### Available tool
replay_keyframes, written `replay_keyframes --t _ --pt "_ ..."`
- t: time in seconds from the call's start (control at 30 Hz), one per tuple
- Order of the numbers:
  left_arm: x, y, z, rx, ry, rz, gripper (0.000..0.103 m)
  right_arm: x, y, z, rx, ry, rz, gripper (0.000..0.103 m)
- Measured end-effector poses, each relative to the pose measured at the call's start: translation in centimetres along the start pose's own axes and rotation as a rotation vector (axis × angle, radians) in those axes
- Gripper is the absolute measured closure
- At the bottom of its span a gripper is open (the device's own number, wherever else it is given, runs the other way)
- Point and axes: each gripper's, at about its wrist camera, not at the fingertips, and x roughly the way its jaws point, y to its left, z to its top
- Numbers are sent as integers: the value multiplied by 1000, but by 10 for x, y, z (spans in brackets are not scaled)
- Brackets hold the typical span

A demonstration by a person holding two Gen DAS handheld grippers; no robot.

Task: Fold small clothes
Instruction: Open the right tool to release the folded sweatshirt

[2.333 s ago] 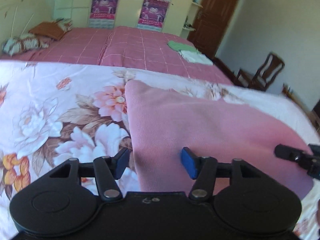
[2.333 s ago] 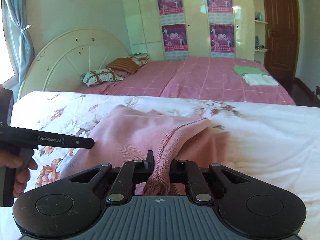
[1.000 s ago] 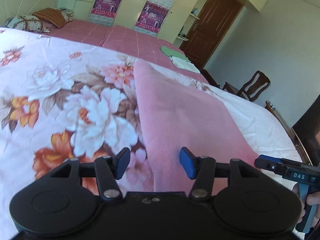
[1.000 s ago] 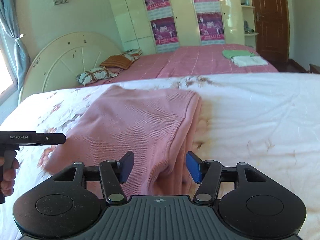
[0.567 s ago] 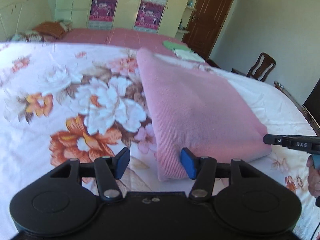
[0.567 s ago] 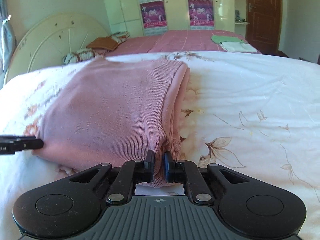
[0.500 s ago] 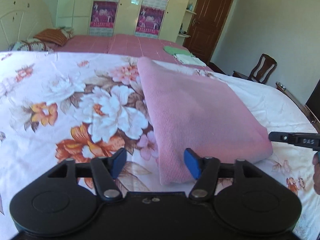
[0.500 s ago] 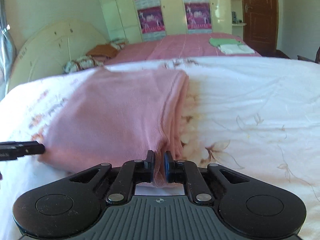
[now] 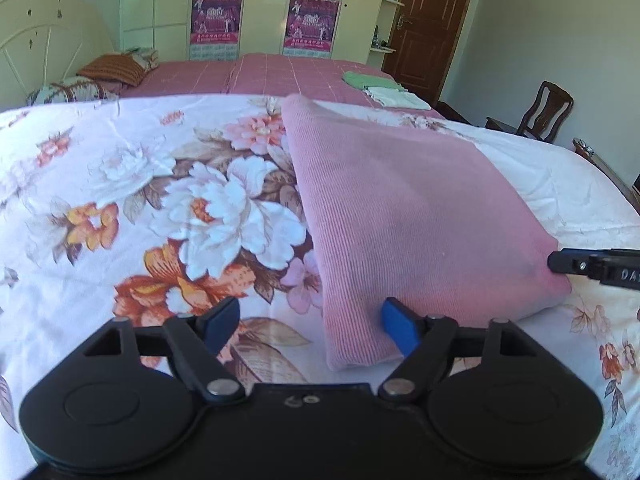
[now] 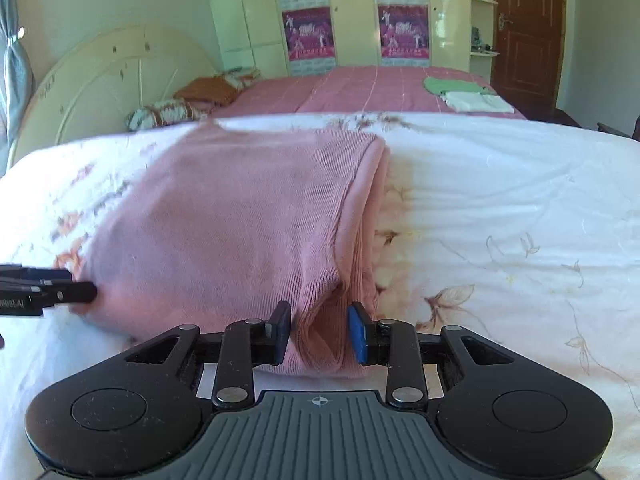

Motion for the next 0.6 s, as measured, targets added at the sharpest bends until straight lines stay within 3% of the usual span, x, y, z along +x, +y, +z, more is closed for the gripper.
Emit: replay_keyframes --t 0.03,0.07,0.13,0.2,0.37,0.5,0.6 --pt "-1 0 3 4 -9 10 18 -3 -4 2 25 -11 16 66" --pt "-2 -1 6 8 -14 17 17 -5 -10 4 59 -17 33 54" --pt "0 -1 14 12 -26 28 15 -6 -23 12 133 -31 64 44" --pt "2 0 22 10 -39 21 12 -2 -33 19 182 -26 92 44" --pt "20 19 48 -121 -26 -107 14 10 -59 38 294 -28 152 44" --pt "42 21 64 -112 -6 -96 15 11 -61 52 285 -60 161 44" --pt "66 18 66 -111 54 -85 16 25 -55 57 262 -18 195 44"
